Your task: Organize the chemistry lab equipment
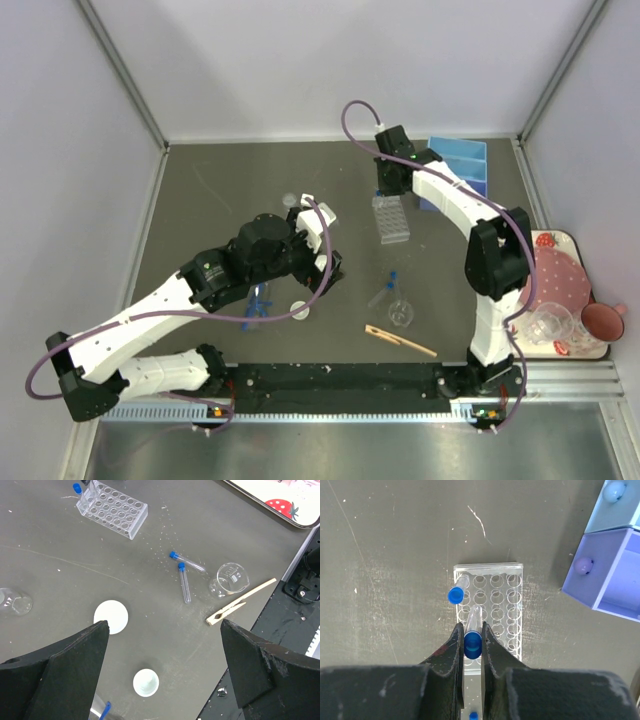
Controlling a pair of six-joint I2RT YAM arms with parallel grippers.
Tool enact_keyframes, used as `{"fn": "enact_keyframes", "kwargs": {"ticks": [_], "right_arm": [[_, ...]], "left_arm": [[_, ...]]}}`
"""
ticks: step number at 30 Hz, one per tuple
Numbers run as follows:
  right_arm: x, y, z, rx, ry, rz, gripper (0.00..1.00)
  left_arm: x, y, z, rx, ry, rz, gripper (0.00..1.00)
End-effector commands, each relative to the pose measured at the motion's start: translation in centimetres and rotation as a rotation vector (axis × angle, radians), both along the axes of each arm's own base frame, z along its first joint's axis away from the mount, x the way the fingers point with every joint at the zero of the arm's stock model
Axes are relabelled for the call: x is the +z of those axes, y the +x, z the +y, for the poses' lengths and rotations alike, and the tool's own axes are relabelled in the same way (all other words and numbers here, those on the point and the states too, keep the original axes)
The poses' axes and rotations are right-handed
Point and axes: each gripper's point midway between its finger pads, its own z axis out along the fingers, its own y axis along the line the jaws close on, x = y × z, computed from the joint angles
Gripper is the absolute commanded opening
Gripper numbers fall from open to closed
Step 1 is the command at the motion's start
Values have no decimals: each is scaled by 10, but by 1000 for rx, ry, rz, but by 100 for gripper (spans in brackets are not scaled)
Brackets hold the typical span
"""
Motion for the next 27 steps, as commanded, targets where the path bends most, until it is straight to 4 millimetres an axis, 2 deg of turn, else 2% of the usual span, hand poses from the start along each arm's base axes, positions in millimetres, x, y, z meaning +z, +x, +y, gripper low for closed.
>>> {"fn": "enact_keyframes", "kwargs": {"ticks": [1, 27], "right_arm": [[8, 9, 21, 20, 42, -33, 0], [-11, 16, 33, 28, 49, -21, 0]], "left_arm": [[1, 2, -4, 3, -14, -2, 99], [1, 0, -4, -3, -15, -1, 99]]}}
